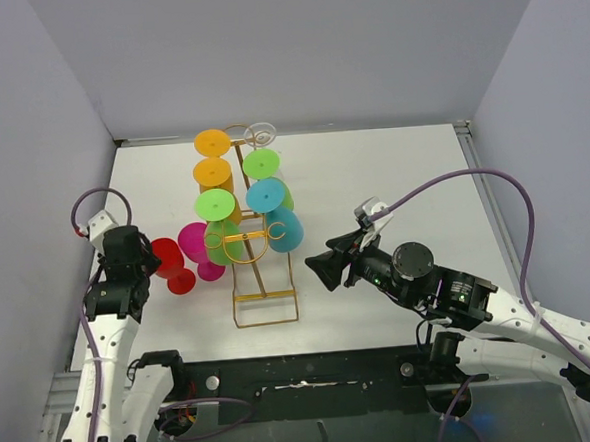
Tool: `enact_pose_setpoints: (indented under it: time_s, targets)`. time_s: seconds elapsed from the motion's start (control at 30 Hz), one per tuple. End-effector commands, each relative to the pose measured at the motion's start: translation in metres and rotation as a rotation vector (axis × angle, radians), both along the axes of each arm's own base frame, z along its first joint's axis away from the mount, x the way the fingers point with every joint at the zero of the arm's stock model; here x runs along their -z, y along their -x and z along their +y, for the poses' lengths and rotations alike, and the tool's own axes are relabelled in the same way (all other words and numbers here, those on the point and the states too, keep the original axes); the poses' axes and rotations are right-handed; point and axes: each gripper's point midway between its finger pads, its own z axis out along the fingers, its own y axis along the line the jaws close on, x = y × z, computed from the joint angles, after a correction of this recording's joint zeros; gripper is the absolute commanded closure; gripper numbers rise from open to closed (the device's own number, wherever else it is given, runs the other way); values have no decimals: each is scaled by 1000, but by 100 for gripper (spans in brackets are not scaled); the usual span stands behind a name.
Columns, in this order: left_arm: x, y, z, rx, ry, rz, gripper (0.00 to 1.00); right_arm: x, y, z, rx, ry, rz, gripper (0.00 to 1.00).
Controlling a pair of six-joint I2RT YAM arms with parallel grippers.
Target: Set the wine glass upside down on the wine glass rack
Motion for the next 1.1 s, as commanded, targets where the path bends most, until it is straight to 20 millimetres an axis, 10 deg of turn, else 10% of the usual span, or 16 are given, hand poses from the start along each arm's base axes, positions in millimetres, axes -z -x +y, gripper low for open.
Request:
enact_pose_setpoints:
  time_s: [0.0, 0.23, 0.47, 0.83, 1.07]
  targets:
    - [3, -15, -8, 37, 49, -38, 74, -31, -6, 2, 17, -75, -49, 39]
    - [14, -14, 1, 18, 25, -14, 99, -31, -6, 3, 15, -75, -49, 39]
    - [-30, -14, 18, -27, -70, -87, 100, -33, -6, 2, 17, -79, -53, 39]
    - [-183, -6, 26, -67, -130, -458, 100, -55, -20, 1, 89, -114, -73, 39]
    - [-278, -1, 4, 32, -70, -782, 100, -106, -35, 11, 122, -232, -155, 38]
